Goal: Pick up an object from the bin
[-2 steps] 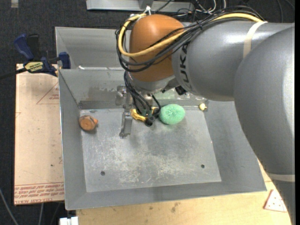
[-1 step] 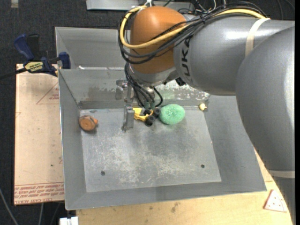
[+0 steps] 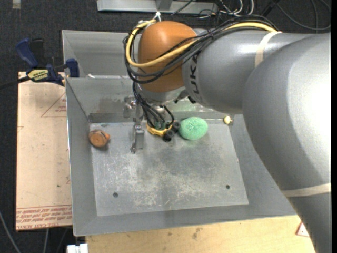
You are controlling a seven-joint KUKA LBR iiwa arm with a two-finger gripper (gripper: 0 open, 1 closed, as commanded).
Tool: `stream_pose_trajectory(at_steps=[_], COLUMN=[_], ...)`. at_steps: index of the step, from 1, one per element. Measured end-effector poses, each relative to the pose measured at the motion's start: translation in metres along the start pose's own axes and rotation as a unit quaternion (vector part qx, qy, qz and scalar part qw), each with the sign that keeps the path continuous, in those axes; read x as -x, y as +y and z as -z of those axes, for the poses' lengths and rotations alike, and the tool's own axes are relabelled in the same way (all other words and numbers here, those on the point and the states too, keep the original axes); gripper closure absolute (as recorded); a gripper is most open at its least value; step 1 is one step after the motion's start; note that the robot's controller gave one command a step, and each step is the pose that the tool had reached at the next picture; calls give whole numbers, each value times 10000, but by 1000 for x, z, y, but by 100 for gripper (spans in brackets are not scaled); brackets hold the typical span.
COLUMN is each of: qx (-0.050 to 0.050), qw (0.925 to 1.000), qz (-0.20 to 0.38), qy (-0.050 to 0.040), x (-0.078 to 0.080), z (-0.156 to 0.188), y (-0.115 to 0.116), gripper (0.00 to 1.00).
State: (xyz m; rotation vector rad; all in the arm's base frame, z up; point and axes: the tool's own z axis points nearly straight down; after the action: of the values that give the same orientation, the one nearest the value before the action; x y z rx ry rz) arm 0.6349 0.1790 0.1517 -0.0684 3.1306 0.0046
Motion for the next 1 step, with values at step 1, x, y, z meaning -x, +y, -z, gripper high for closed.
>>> stream_pose_trajectory(at_steps=[1], qx=[-4], qw=[9966], qz=[820], qy=[32], x=[8], z=[-51], y=[17], gripper=[0])
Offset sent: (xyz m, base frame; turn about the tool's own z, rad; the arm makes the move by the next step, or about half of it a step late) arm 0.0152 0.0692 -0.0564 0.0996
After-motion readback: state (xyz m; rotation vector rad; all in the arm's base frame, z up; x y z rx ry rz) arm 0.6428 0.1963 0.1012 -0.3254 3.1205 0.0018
